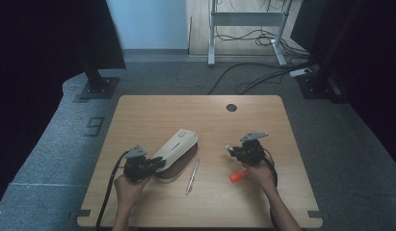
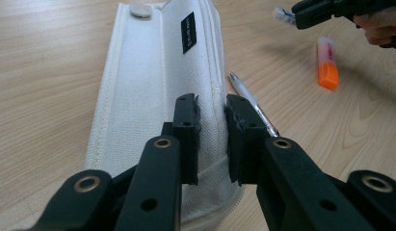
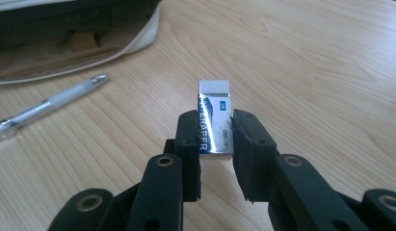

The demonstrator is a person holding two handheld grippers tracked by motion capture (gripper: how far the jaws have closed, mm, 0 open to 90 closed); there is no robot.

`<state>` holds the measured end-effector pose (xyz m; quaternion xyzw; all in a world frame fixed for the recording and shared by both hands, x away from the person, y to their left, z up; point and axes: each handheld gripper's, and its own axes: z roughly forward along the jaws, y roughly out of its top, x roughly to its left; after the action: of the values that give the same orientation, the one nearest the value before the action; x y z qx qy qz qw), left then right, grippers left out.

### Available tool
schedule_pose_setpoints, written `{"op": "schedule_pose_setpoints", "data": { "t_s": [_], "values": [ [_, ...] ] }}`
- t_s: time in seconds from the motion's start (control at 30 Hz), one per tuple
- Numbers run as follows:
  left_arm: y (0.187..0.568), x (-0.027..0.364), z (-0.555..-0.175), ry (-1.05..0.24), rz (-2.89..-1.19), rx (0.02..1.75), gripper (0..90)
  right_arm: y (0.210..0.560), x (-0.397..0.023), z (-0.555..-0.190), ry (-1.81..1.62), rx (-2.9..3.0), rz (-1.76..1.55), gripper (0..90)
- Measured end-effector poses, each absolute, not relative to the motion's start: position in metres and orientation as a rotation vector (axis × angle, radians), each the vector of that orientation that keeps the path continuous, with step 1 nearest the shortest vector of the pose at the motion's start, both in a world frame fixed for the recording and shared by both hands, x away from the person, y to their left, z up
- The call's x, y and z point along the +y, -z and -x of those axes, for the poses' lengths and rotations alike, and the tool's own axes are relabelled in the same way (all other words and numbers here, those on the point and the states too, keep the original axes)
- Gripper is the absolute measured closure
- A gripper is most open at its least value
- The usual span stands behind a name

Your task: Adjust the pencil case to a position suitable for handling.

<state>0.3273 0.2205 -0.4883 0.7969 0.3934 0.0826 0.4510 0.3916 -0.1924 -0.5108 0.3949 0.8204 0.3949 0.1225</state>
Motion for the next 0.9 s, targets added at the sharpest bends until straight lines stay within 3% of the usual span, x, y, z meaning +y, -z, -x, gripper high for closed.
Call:
{"op": "schedule_pose_setpoints", "data": {
  "t_s": [0.9],
  "values": [
    [0.487,0.223,-0.327,-0.206,-1.952,0.976,75.8,0.511,-0.131,-0.406,-1.161,2.488,-1.009,71.8]
  ]
}}
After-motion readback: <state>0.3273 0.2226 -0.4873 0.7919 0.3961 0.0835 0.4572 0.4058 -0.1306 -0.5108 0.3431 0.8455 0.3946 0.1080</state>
